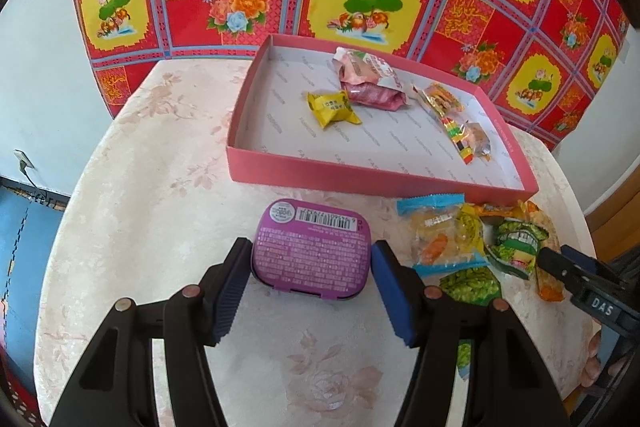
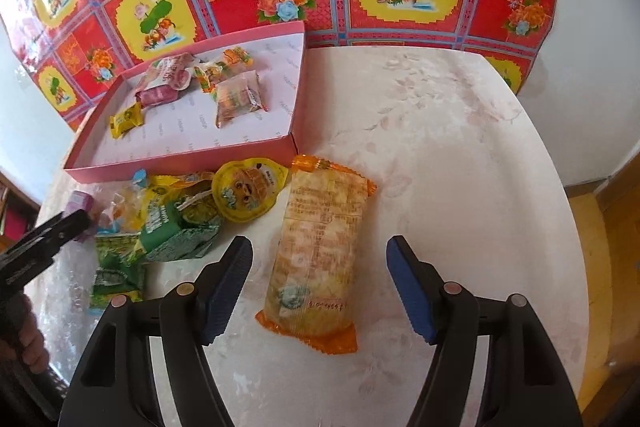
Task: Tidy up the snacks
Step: 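Grasp the long orange-ended cracker pack with the right gripper, then carry the purple tin with the left gripper into the tray while the right carries the cracker pack there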
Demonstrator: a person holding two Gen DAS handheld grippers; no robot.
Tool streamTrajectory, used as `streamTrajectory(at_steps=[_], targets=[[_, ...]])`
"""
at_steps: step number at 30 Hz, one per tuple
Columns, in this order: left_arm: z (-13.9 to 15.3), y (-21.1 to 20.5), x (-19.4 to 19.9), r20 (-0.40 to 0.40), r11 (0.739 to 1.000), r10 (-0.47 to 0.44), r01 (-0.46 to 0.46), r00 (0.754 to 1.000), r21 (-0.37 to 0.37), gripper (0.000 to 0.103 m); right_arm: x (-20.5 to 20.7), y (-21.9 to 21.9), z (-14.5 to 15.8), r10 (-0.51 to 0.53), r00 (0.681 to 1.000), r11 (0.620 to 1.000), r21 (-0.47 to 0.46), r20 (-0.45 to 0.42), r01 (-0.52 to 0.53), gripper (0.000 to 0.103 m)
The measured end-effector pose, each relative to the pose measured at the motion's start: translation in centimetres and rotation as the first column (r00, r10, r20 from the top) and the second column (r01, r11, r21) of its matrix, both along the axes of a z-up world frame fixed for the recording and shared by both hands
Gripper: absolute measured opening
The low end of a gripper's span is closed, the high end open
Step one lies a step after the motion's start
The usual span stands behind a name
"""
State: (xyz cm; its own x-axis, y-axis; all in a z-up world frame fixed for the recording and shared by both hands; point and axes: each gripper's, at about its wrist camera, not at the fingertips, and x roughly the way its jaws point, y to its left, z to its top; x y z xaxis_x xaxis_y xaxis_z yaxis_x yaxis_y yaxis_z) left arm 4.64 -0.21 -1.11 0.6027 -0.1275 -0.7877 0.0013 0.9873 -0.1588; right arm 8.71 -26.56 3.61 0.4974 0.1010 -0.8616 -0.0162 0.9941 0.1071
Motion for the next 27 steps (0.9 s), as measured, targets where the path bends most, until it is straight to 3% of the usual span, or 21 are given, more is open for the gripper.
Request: streamTrajectory(at_steps=[6,15,27], targets=[[0.4,0.6,-0.1,0.020,1.000,0.010,-0.010,1.000,-0.013,0.064,-0.2,-0.9,-0.3,-0.016,1.000,1.000,0.011,0.008,0.015,0.040],[1.6,0.8,0.3,0.049,1.000,0.000,0.001,0.999,-0.016,0.064,-0.4,-1.7,1.2,-0.010,0.999,0.999,0.039,0.052,0.008,0.038],[4.0,-0.1,4.9,0.070,1.000,-0.013,0.013,0.997,0.008,0.064,1.9,-0.7,5.1,0.062,0.990,0.997,0.046,0.126,-0.069,0.038]])
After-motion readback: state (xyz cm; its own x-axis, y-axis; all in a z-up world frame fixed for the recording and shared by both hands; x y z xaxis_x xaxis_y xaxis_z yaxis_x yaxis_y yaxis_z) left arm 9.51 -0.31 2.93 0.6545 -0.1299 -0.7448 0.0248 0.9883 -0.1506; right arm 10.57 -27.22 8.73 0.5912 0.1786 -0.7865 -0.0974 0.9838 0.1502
